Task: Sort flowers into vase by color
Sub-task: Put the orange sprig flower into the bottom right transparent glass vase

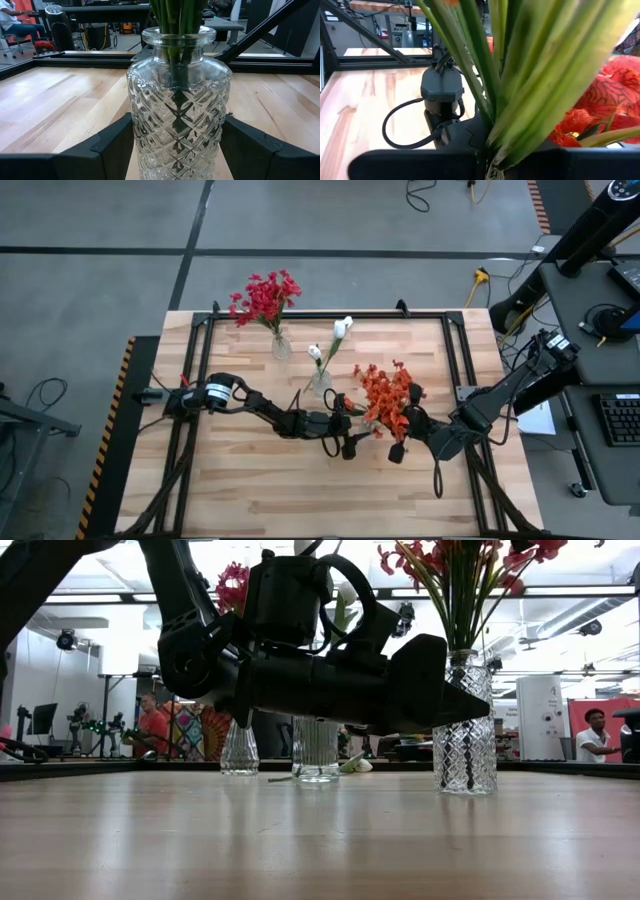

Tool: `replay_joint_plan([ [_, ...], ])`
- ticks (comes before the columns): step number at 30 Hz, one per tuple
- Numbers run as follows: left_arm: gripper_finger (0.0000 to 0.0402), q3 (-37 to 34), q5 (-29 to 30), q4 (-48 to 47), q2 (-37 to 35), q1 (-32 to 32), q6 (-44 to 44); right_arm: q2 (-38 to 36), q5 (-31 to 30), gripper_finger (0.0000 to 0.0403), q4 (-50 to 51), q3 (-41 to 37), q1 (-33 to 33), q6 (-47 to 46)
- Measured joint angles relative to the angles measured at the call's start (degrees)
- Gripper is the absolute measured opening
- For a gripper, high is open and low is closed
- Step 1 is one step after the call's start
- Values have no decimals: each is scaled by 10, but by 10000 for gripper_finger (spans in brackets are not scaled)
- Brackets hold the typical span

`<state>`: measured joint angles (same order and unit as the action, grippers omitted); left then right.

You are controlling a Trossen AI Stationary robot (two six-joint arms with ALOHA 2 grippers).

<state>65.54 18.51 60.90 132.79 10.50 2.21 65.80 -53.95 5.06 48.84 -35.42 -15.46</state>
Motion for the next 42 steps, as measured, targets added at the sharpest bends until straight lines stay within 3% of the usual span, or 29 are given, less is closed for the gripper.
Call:
replay_joint_plan([
  [42, 246, 0, -2, 4, 0, 1, -2, 43, 60, 22, -37, -5, 13, -34],
])
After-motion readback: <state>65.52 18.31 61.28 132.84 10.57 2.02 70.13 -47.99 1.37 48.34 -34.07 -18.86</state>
